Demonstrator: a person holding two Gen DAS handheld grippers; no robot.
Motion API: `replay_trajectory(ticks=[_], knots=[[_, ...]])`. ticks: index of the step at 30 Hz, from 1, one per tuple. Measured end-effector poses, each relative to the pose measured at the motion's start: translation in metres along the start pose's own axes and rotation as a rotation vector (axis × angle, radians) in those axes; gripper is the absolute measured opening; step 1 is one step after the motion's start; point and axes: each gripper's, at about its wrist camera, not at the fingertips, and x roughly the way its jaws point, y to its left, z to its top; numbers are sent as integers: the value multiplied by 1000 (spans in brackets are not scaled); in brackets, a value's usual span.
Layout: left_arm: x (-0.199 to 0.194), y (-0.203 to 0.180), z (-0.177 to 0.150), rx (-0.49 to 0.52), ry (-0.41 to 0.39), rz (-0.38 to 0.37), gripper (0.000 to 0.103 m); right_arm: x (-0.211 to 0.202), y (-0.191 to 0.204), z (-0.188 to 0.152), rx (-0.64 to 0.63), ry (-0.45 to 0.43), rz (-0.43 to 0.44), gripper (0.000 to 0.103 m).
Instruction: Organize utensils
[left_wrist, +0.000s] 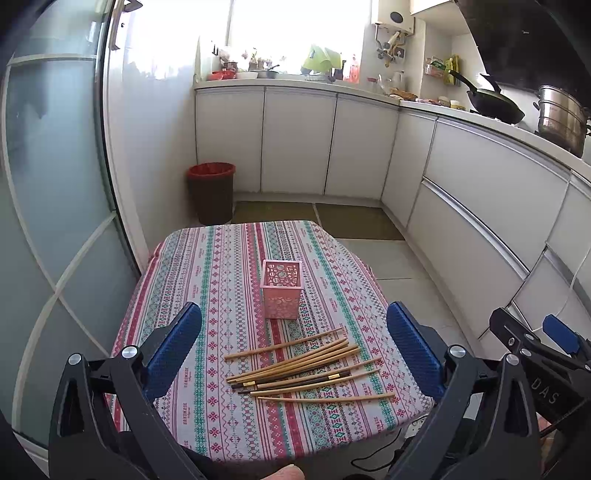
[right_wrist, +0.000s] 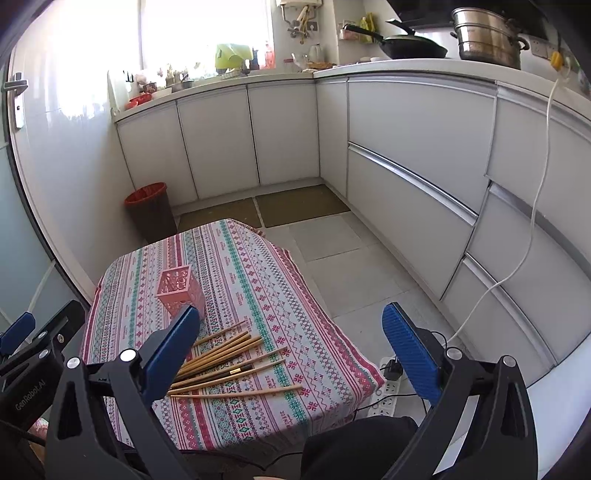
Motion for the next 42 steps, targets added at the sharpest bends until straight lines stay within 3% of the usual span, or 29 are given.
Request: replay_trajectory(ticks=[42], knots=[[9,4,-6,-13,30,-4,96,4,-1,-2,2,27,12,96]])
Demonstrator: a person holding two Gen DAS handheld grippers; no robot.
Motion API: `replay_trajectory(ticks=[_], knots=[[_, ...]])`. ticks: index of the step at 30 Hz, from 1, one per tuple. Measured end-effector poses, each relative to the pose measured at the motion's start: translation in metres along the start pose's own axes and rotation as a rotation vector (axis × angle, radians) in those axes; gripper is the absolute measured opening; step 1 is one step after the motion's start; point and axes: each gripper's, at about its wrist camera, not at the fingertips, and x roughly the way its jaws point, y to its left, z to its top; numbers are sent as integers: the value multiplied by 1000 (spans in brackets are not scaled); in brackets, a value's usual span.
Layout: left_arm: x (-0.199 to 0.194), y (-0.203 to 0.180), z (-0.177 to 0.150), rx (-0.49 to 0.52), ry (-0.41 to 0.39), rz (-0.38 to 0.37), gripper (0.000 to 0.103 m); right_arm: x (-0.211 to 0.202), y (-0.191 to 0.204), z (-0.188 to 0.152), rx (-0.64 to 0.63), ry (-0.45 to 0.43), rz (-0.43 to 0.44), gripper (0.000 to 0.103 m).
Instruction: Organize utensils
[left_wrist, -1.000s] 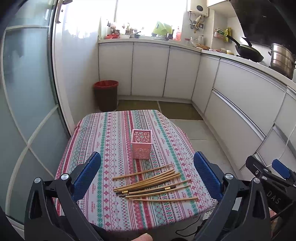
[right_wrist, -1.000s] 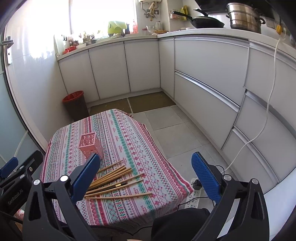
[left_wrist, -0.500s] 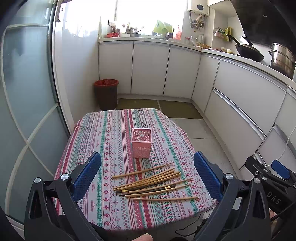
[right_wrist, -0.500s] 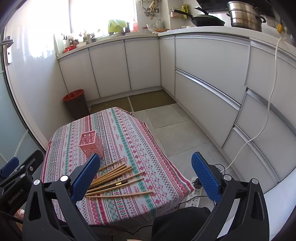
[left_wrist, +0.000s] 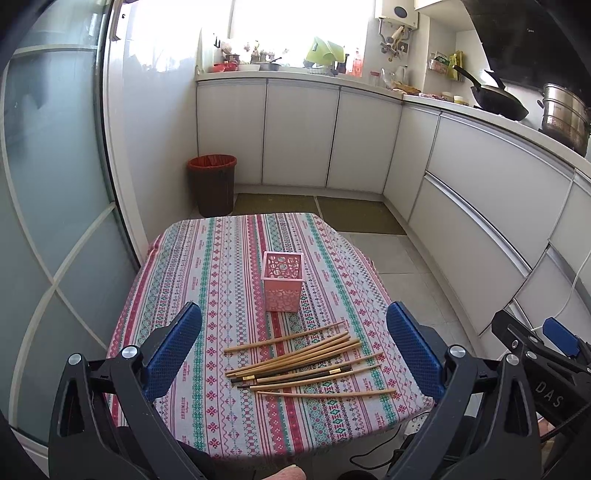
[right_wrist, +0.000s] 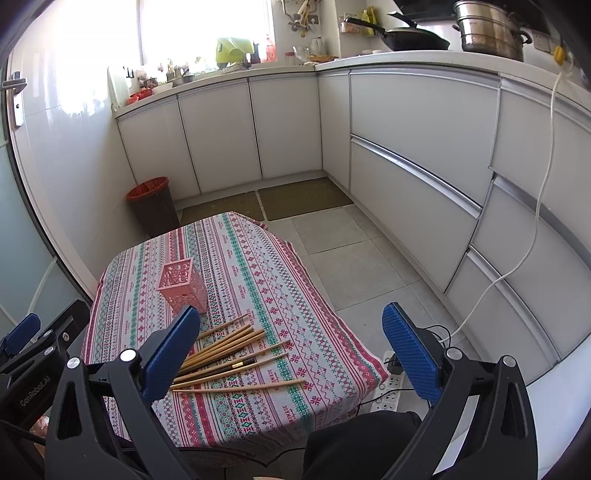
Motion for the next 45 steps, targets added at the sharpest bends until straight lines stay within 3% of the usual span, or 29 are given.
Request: replay_trajectory(ticks=[25,28,32,36,38,40,42,45], knots=[[7,1,1,-5,28,-4,96,4,-3,-1,25,13,3,96],[33,2,3,12,112,-29,96,14,-16,-2,87,41,40,96],[92,-9,-4,80,314,-127,96,43,-46,-6,187,81,58,96],[153,-30,-27,173,517,-183,96,97,-83,-20,317,226,135,96],[175,-41,-32,203,560,-199,96,123,-98,-33,385,309,201,96],[196,-54,-31,222,607,-268,96,147,-109,-49,457,371,234,96],[215,-65,-28,211,672,-354,96,166,-116,-60,496,410,246,96],[248,-79,-18,225,712,-384,96,186,-119,-73,491,432,245,96]])
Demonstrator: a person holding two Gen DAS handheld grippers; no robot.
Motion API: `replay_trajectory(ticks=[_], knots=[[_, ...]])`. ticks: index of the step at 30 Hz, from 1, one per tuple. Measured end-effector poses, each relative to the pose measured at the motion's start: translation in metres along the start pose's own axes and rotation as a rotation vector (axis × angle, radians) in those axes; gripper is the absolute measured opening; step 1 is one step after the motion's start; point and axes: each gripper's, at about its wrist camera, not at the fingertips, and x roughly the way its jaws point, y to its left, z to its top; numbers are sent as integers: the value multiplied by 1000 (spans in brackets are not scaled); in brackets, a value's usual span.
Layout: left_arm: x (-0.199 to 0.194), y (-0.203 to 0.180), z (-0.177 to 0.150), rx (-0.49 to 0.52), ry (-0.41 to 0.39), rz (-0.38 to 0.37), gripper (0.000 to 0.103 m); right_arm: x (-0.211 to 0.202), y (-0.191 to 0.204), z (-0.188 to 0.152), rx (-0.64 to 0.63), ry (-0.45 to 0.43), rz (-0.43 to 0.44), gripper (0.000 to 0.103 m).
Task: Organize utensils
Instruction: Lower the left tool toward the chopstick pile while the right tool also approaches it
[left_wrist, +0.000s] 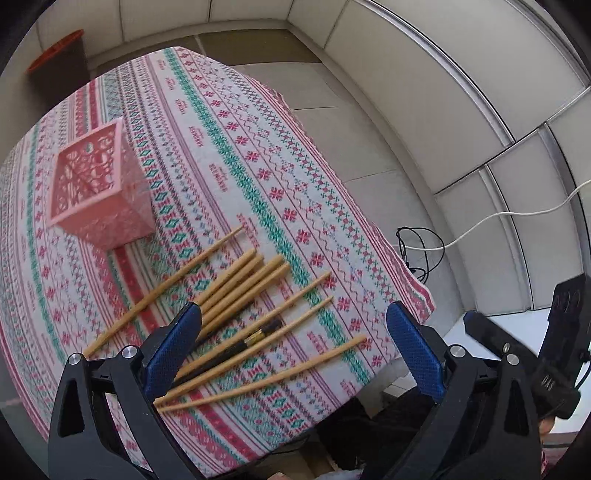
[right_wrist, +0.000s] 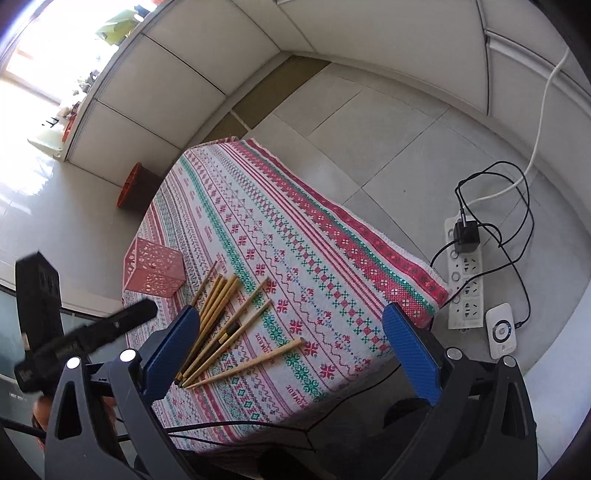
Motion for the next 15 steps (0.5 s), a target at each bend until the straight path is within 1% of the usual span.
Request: replay_trajectory(ticks=[1,3,4,6,7,9,10,11,14,15], knots=[[7,0,10,8,21,4,96,4,-2,1,4,9,3,96],[26,3,28,13,95,36,96,8,-4,4,9,18,46,96],[35,5,36,18,122,68,96,9,-3,6,0,13,53,96],[48,8,45,45,143,132,95,11,-2,8,-12,10,60,96],[54,9,47,64,148,160,92,13,-2,10,-12,17,64,96],[63,12,49,78,163,193,78,16,-3,13,-5,34,84,96],[70,14,50,79,180,204,60,17,-5,15,3,37,91,96],[75,16,50,76,195,212,51,18,-6,15,13,39,99,96],[88,20,53,75,209,233,50,22,-9,17,44,56,125,96],[91,20,54,77,210,239,48,22,-10,16,50,57,127,96]])
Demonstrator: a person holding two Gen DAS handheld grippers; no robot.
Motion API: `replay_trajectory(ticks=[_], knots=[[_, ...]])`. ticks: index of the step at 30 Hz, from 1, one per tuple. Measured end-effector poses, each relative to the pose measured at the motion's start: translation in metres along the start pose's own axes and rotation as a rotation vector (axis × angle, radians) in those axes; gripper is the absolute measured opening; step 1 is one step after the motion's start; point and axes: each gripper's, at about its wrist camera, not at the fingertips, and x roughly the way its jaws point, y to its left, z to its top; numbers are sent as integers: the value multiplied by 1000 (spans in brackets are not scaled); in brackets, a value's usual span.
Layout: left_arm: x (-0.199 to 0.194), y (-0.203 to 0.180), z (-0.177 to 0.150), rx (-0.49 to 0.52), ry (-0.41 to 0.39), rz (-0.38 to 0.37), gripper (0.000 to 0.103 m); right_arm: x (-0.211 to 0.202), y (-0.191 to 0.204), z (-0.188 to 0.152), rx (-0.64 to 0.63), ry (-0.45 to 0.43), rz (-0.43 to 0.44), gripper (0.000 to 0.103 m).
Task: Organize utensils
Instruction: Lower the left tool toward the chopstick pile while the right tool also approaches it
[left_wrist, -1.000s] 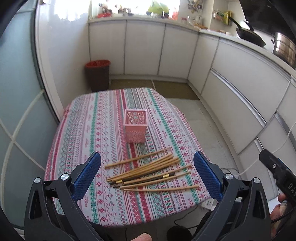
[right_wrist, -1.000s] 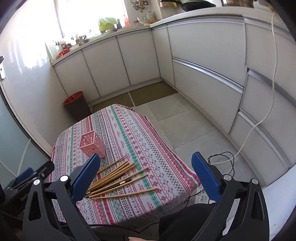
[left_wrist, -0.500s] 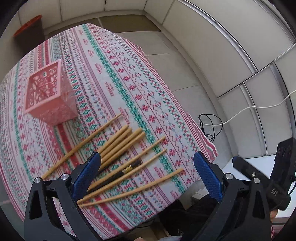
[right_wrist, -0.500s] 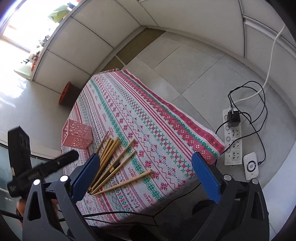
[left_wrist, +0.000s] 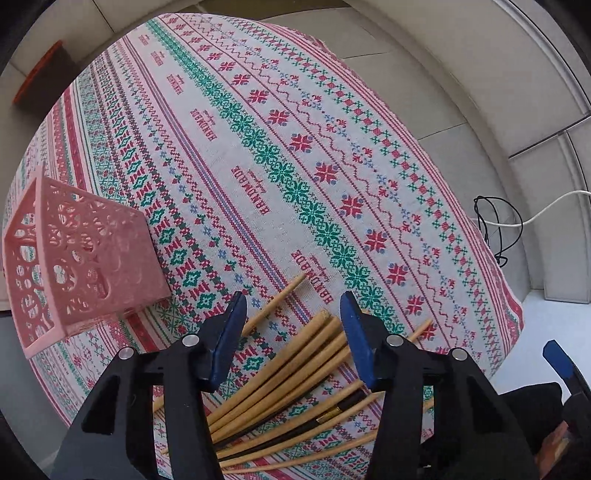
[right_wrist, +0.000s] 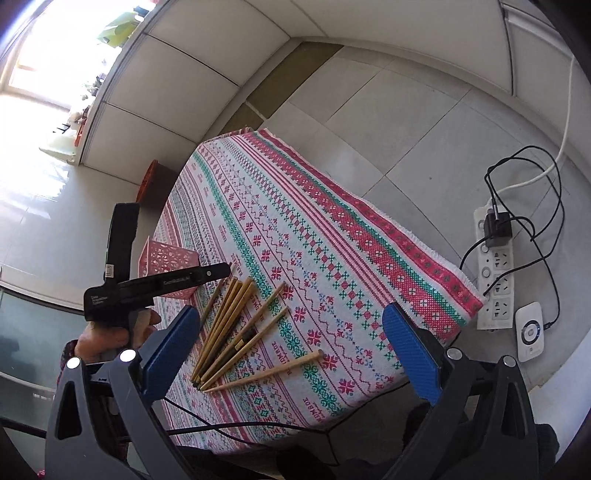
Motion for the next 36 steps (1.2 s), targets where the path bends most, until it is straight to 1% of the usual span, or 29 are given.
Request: replay_trajectory(ticks=[2,5,9,11,12,13,14,18,19,20,22,24,26,27,29,32,34,35,36], knots=[[3,-1,4,6,0,7,42,1,0,0,6,0,1,96],[8,-4,10,28,15,37,37,1,1,0,5,2,-1,96],[22,-2,17,43,42,57,34,2,-1,1,11,6,1,96],[24,-2,17,50,53,58,30,3,0,1,9,8,1,96],[28,-1,16,58,48,57,30,3,0,1,3,6,-1,96],[28,-2,16,67,47,58,27,2,1,1,-3,4,-4,96],[32,0,13,78,43,57,20,2,2,1,-11,1,-10,96],[33,-4,3,105,12,64,14,0,4,1,-17,-5,-32,96],[29,-5,-6,108,0,62,12,0,4,1,-16,-8,-41,96],[28,-4,-9,111,-20,60,11,0,4,1,-16,-8,-50,96],[21,-1,-29,118,-78,65,11,1,6,0,-18,0,-63,96],[3,6,-46,133,-145,50,10,2,10,-3,-31,5,-94,96],[-19,6,-73,141,-204,42,10,5,14,-8,-38,11,-127,96],[-29,6,-84,146,-234,38,10,8,15,-11,-27,25,-140,96],[-51,6,-107,157,-298,40,10,19,14,-17,35,86,-172,94],[-90,5,-143,174,-415,72,10,38,13,-30,153,164,-193,87],[-115,12,-166,172,-492,79,10,52,20,-41,193,209,-239,77],[-122,15,-170,162,-520,84,9,59,24,-47,201,224,-275,74],[-130,19,-174,153,-547,92,9,64,26,-51,215,228,-303,67]])
